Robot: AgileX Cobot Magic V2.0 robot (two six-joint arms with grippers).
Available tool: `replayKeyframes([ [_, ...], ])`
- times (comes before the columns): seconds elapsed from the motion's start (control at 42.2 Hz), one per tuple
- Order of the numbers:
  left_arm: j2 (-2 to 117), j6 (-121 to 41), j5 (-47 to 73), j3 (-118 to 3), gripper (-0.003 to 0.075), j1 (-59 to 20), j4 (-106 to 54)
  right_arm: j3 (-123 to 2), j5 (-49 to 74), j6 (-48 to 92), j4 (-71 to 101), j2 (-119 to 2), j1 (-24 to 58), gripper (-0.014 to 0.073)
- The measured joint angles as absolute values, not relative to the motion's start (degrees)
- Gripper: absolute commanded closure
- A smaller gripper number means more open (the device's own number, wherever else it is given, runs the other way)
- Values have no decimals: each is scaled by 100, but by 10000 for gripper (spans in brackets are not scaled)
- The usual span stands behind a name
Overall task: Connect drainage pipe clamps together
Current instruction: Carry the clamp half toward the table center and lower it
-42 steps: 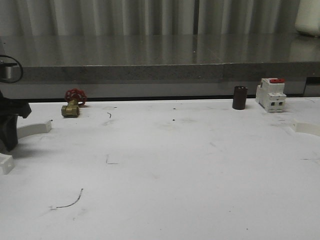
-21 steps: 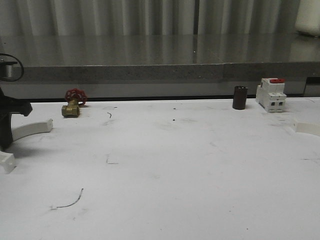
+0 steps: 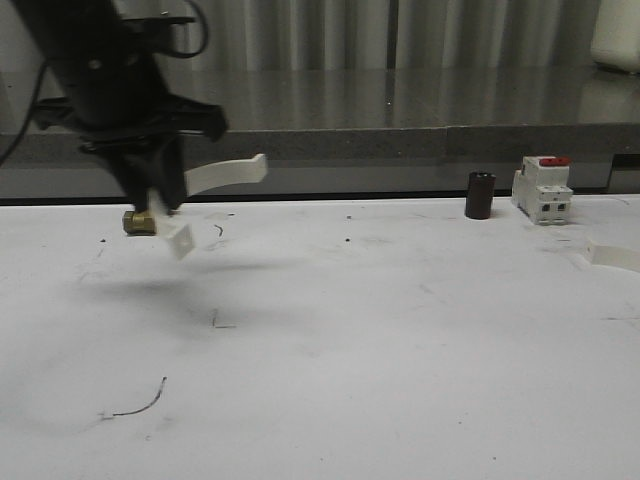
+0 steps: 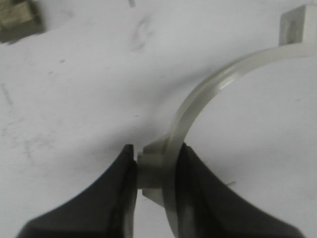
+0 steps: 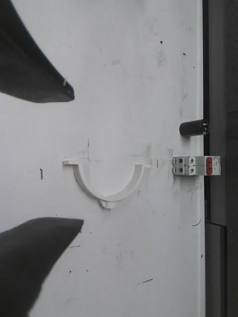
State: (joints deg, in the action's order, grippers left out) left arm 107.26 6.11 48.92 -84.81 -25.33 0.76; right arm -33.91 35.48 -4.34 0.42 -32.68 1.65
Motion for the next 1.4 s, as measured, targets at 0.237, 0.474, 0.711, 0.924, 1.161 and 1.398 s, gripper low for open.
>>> replayKeyframes([
  [0.237,11402,2201,5194,-9433,657,-3568,564,-3391,3548,-434,42,-3268,165,74],
  [0.474,12197,3169,5216,-10006,657,-4014,574,-3391,3548,-434,42,-3268,165,74],
  [0.711,12651,3628,5216,-10225,657,-4096,476,-3391,3548,-434,42,-3268,165,74],
  [0.924,12756,3790,5179,-10225,657,-4096,245,-3391,3548,-434,42,-3268,165,74],
  [1.161,12798,4178,5168,-10234,657,-4096,179,-3391,3548,-434,42,-3268,165,74],
  [1.398,12832,4457,5130,-10234,656,-4096,189,-3391,3548,-434,42,-3268,165,74],
])
